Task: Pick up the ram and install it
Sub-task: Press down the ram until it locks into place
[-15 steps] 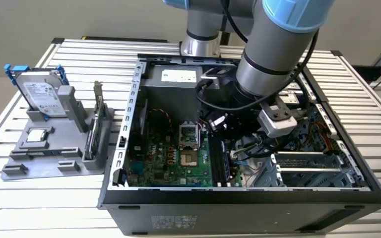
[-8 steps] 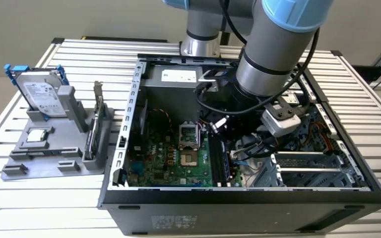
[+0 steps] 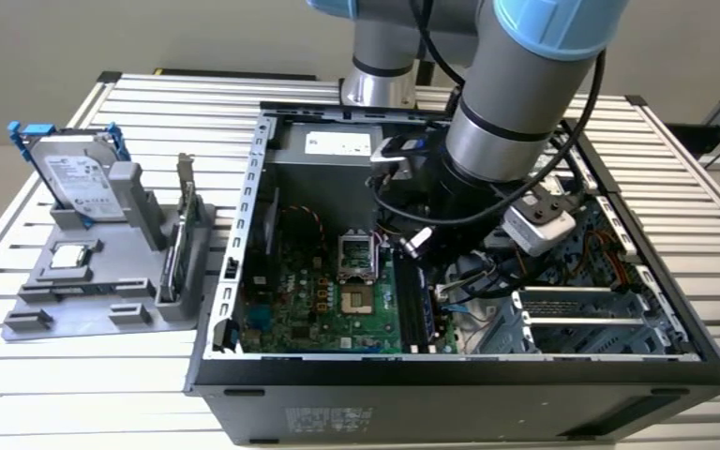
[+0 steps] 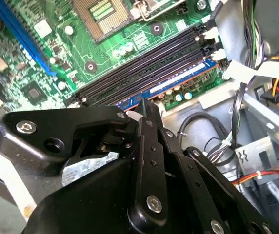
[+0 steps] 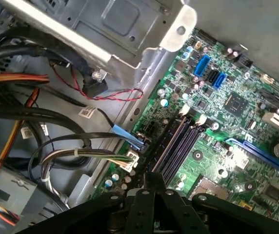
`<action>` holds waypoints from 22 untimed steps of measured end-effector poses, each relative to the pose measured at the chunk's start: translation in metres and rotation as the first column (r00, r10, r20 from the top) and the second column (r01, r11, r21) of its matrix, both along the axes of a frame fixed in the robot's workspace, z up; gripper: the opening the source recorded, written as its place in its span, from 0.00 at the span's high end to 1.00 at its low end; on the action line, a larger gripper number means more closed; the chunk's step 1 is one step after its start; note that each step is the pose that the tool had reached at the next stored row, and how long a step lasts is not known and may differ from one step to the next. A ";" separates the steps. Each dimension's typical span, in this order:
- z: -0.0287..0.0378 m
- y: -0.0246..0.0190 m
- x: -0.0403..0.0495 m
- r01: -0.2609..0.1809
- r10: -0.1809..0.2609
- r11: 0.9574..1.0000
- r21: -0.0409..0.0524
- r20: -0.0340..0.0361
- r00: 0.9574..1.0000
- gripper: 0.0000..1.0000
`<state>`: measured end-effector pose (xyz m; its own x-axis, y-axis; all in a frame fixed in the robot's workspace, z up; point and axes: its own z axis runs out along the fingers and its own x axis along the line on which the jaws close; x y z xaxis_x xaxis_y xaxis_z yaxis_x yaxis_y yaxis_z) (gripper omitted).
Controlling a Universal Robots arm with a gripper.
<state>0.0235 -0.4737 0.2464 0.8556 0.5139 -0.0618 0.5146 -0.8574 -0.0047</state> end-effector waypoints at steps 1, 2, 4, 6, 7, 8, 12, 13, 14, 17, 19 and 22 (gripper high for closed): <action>-0.0001 0.0000 0.0000 -0.016 0.016 1.000 0.000 0.000 1.000 1.00; -0.0001 0.0000 0.0000 -0.031 0.031 1.000 0.000 0.000 1.000 1.00; -0.0002 0.0000 0.0000 -0.063 0.063 0.998 0.000 0.000 0.998 1.00; -0.0005 0.0000 0.0000 -0.094 0.094 0.996 0.001 0.000 0.996 1.00; -0.0006 0.0000 0.0000 -0.111 0.111 0.994 0.001 0.000 0.994 1.00; -0.0007 0.0000 0.0000 -0.127 0.127 0.992 0.001 0.000 0.992 1.00; -0.0011 0.0000 0.0000 -0.193 0.193 0.981 0.002 0.000 0.981 1.00; -0.0011 0.0000 0.0000 -0.210 0.210 0.978 0.002 0.000 0.978 1.00; -0.0012 0.0000 0.0000 -0.226 0.226 0.974 0.002 0.000 0.974 1.00; -0.0012 0.0000 0.0000 -0.274 0.274 0.962 0.002 0.000 0.962 1.00; -0.0013 0.0000 0.0000 -0.303 0.303 0.953 0.002 -0.001 0.953 1.00; -0.0012 0.0000 0.0000 -0.347 0.347 0.938 0.003 -0.002 0.938 1.00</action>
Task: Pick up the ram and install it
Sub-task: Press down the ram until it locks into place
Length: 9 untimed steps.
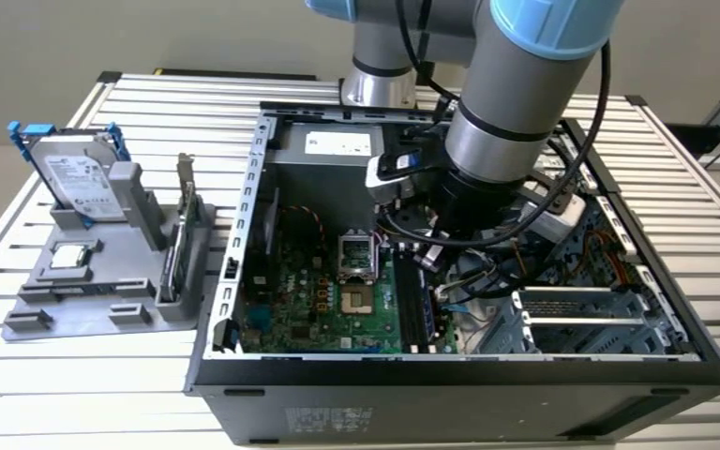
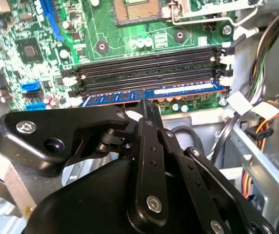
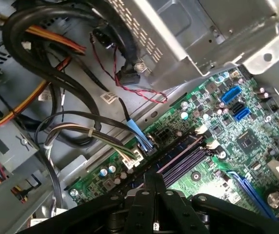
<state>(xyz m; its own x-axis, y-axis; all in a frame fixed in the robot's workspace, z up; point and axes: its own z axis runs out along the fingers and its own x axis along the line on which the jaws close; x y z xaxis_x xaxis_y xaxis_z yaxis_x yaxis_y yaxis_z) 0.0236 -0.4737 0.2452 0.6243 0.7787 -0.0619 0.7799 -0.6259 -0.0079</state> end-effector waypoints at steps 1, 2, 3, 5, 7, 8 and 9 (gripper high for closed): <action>0.0000 0.0000 0.0000 -0.016 0.016 1.000 0.000 0.000 1.000 1.00; 0.0000 0.0000 0.0000 -0.033 0.033 0.999 0.000 0.000 0.999 1.00; 0.0000 0.0000 0.0000 -0.049 0.049 0.999 0.000 0.000 0.999 1.00; 0.0000 0.0000 0.0000 -0.081 0.081 0.997 0.000 -0.001 0.997 1.00; -0.0001 0.0000 0.0000 -0.114 0.114 0.993 0.000 -0.001 0.993 1.00; -0.0001 0.0000 0.0000 -0.130 0.130 0.991 0.000 -0.001 0.991 1.00; -0.0001 0.0000 0.0000 -0.146 0.146 0.989 0.001 -0.001 0.989 1.00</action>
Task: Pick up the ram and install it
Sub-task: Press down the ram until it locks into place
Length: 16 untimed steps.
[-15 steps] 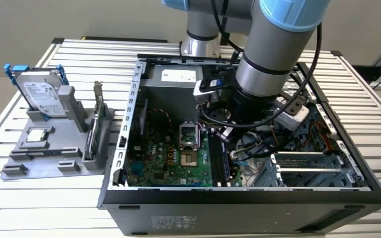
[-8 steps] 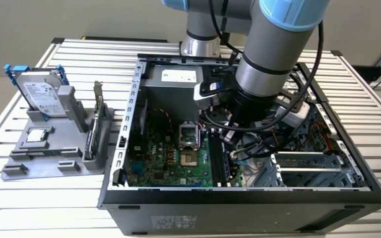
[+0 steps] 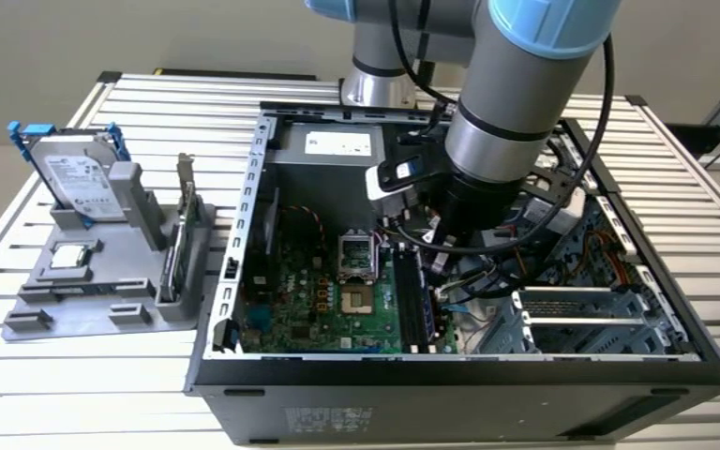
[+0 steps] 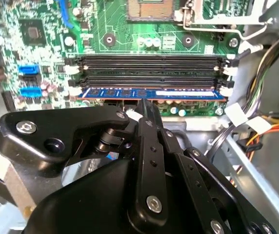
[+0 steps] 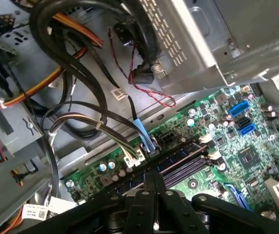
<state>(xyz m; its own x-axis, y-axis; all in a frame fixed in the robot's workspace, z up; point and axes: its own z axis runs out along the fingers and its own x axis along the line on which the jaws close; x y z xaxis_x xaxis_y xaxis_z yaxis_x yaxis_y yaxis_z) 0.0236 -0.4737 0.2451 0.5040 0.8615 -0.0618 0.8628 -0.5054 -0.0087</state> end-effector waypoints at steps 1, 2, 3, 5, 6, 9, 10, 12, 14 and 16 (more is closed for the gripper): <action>-0.0001 0.0000 0.0000 -0.017 0.017 1.000 0.000 0.000 1.000 1.00; -0.0001 0.0000 0.0000 -0.034 0.034 0.999 0.000 0.000 0.999 1.00; -0.0002 0.0000 0.0000 -0.051 0.051 0.999 0.001 0.000 0.999 1.00; -0.0006 0.0000 -0.0001 -0.079 0.079 0.997 0.001 0.000 0.997 1.00; -0.0007 0.0000 -0.0001 -0.093 0.093 0.996 0.002 0.000 0.996 1.00; -0.0013 0.0000 -0.0002 -0.137 0.137 0.991 0.002 0.000 0.991 1.00; -0.0016 0.0000 -0.0002 -0.151 0.151 0.989 0.003 0.000 0.989 1.00; -0.0019 0.0001 -0.0003 -0.179 0.179 0.984 0.003 0.000 0.984 1.00; -0.0023 0.0001 -0.0003 -0.210 0.210 0.978 0.003 0.000 0.978 1.00; -0.0026 0.0002 -0.0004 -0.240 0.240 0.971 0.003 0.000 0.971 1.00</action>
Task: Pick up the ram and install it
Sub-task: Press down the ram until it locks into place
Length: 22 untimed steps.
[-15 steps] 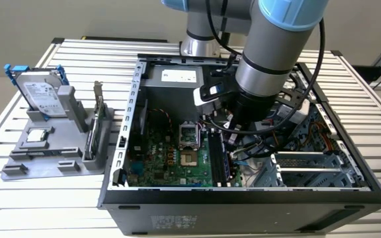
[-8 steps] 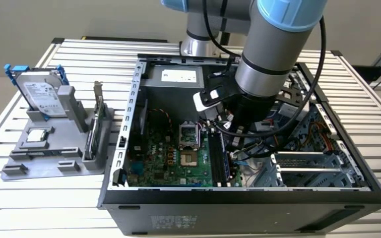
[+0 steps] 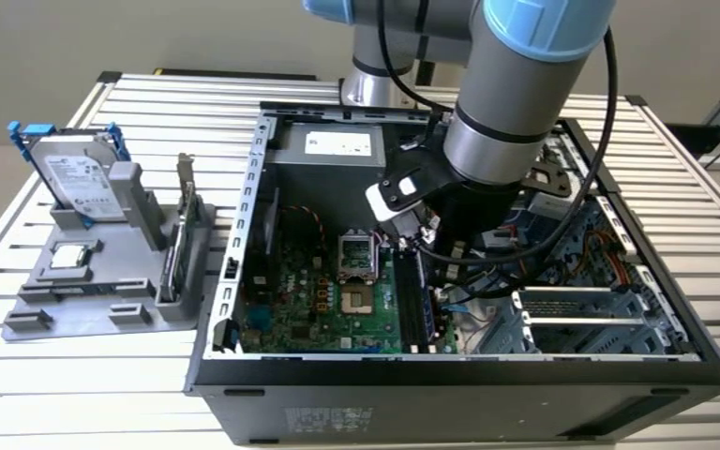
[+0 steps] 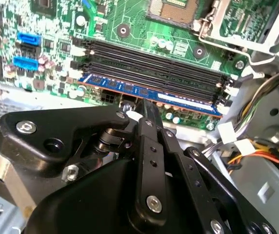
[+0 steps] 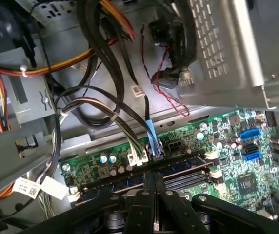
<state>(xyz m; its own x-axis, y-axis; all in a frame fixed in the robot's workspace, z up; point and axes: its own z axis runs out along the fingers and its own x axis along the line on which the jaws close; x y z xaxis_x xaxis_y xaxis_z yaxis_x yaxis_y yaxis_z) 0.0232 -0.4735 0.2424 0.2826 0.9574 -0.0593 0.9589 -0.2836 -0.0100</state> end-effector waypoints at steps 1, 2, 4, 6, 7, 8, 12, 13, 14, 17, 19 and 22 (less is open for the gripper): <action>-0.0002 0.0001 -0.0001 -0.013 0.013 1.000 0.000 0.000 1.000 1.00; -0.0004 0.0003 -0.0002 -0.024 0.024 1.000 0.000 0.000 1.000 1.00; -0.0008 0.0004 -0.0005 -0.047 0.047 0.999 0.000 0.000 0.999 1.00; -0.0012 0.0009 -0.0011 -0.067 0.067 0.998 0.000 0.000 0.998 1.00; -0.0015 0.0012 -0.0014 -0.077 0.077 0.997 0.000 0.000 0.997 1.00; -0.0017 0.0013 -0.0016 -0.088 0.088 0.996 0.000 0.000 0.996 1.00; -0.0026 0.0015 -0.0021 -0.137 0.137 0.991 0.000 0.000 0.991 1.00; -0.0029 0.0015 -0.0021 -0.152 0.152 0.988 0.000 0.000 0.988 1.00; -0.0032 0.0016 -0.0023 -0.165 0.165 0.986 0.000 0.000 0.986 1.00; -0.0038 0.0018 -0.0031 -0.195 0.195 0.981 0.001 0.000 0.981 1.00; -0.0038 0.0020 -0.0043 -0.204 0.204 0.979 0.001 0.000 0.979 1.00; -0.0039 0.0020 -0.0045 -0.206 0.206 0.979 0.001 0.000 0.979 1.00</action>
